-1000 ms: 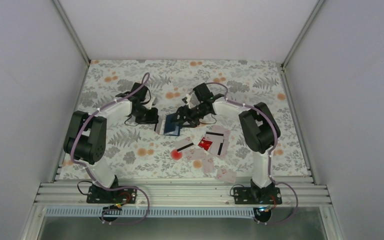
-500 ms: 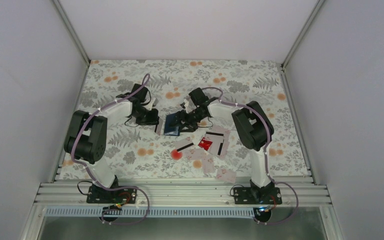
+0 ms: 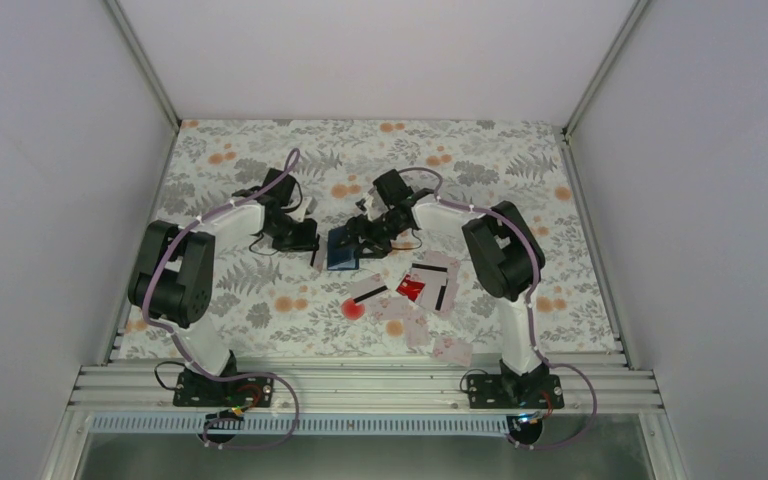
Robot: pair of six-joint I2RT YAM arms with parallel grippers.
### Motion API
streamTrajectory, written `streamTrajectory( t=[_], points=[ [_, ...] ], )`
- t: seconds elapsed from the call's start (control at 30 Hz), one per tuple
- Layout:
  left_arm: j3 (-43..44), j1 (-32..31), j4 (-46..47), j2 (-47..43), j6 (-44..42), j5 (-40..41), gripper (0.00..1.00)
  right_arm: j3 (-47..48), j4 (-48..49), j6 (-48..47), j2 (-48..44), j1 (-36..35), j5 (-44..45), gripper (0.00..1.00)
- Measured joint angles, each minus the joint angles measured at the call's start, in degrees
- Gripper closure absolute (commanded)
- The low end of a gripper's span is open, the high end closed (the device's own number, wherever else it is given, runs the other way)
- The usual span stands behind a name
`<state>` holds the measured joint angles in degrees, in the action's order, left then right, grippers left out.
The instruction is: Put the credit cards into the card holder
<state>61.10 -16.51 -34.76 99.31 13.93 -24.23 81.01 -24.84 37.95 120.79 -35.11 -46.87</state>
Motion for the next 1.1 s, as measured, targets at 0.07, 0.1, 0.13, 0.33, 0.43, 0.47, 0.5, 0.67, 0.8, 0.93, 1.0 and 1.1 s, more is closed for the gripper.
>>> streamTrajectory(
  t=[0.07,0.1,0.13,0.33,0.43,0.47,0.5,0.67,0.8,0.93,1.0,1.1],
  points=[
    [-0.15,0.0,0.02,0.02,0.02,-0.02,0.98,0.39,-0.66,-0.24,0.0,-0.13,0.09,0.33],
    [-0.22,0.0,0.02,0.02,0.02,-0.02,0.98,0.63,-1.03,-0.37,0.0,-0.24,0.24,0.33],
    [-0.26,0.0,0.02,0.02,0.02,-0.02,0.98,0.81,-1.44,-0.52,0.0,-0.31,0.35,0.33],
    [-0.28,0.0,0.02,0.0,0.02,-0.04,0.98,2.16,-5.9,-2.36,0.02,-0.52,2.97,0.33],
    [-0.28,0.0,0.02,0.02,0.02,-0.02,0.98,3.34,-7.89,-3.34,0.02,-0.52,4.11,0.33],
    [-0.28,0.0,0.02,0.0,0.02,-0.02,0.98,3.56,-8.24,-3.58,0.02,-0.52,4.28,0.33],
    [-0.28,0.0,0.02,0.02,0.02,-0.02,0.98,3.78,-8.63,-3.78,0.02,-0.52,4.28,0.33],
    [-0.31,0.0,0.09,0.0,0.04,-0.04,0.98,4.81,-9.27,-4.17,0.04,-0.74,4.02,0.33],
    [-0.39,0.0,0.2,0.02,0.04,-0.04,0.98,5.35,-8.85,-4.15,0.87,-1.09,3.5,0.33],
    [-0.48,0.0,0.26,0.02,0.04,-0.22,0.98,5.35,-8.5,-4.13,2.38,-1.31,3.37,0.33],
    [-0.48,0.0,0.26,0.02,0.02,-0.28,0.98,5.35,-8.28,-4.13,3.19,-1.31,2.75,0.33],
    [-0.48,0.0,0.26,0.02,0.02,-0.39,0.98,5.38,-7.96,-4.15,3.34,-1.33,2.14,0.33]
  ],
)
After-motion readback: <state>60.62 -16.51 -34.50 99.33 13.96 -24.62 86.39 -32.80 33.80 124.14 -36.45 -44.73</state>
